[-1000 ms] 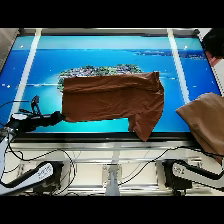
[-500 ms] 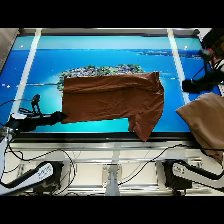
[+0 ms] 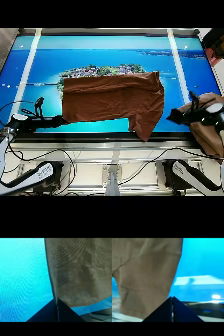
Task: Fold the clothes and pants, and hang the long-sleeved shirts on hangers.
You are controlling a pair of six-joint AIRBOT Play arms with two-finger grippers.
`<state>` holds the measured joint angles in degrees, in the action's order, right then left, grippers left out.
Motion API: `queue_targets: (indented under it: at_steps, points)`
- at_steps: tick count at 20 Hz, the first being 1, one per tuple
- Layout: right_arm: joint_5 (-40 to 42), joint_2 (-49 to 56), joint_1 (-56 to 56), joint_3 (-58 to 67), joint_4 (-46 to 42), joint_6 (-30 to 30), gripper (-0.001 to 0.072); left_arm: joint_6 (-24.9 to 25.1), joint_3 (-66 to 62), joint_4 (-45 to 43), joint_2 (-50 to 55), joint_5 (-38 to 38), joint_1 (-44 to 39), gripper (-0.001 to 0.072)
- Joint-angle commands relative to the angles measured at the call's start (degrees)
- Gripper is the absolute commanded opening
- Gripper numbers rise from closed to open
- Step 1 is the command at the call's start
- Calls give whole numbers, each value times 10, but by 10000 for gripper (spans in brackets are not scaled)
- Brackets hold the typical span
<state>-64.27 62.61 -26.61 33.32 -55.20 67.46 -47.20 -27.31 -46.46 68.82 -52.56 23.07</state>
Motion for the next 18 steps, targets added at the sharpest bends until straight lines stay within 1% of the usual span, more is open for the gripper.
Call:
queue_targets:
  at_steps: [1,2,7,11,14,15,18]
  points:
    - [80,-12,-12,-104,80,-23,287,1,-1,2,0,-2,0,17]
    - [86,-12,-12,-108,79,-23,409,1,-1,2,0,-2,0,17]
    - [78,0,-12,-107,85,-23,407,1,-1,2,0,-2,0,17]
    - [81,37,-5,-107,129,-49,404,1,-1,2,0,-2,0,16]
    - [90,63,29,-108,136,-57,401,1,-1,2,0,-2,0,17]
    - [98,67,43,-108,138,-57,367,1,-1,2,0,-2,0,17]
    - [128,73,79,-111,146,-57,362,1,-1,2,0,-2,0,17]
